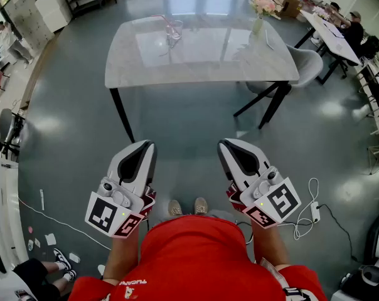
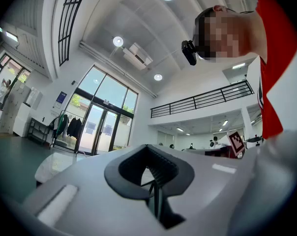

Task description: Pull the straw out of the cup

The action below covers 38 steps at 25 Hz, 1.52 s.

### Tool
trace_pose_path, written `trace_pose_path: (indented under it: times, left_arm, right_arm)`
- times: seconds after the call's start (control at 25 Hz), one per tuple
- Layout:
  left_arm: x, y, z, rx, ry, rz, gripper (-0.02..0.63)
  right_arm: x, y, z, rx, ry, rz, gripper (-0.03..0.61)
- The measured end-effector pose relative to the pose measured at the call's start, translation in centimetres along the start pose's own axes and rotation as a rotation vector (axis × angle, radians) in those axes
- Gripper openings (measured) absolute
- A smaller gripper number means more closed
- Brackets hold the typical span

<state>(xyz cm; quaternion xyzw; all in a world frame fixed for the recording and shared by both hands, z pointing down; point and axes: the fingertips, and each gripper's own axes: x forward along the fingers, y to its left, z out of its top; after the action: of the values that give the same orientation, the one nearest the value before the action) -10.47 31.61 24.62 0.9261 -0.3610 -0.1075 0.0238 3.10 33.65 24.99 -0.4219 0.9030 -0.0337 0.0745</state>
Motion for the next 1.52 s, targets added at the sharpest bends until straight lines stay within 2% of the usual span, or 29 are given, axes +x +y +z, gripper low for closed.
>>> trace_pose_path:
  times: [0.72,1.52]
  left_arm:
    - [0.3,0.1,0.0,0.008,0.002,0.011,0.005]
    - [5.3,-2.1,-0.9,0.068,-0.001,0.09,0.005]
  right_arm:
    - [0.3,-0.2,0.5,0.011,-0.024,0.021,0.0]
    - [-1.9,-5.8,1.6,-0.007,-0.026,0.108,0.001]
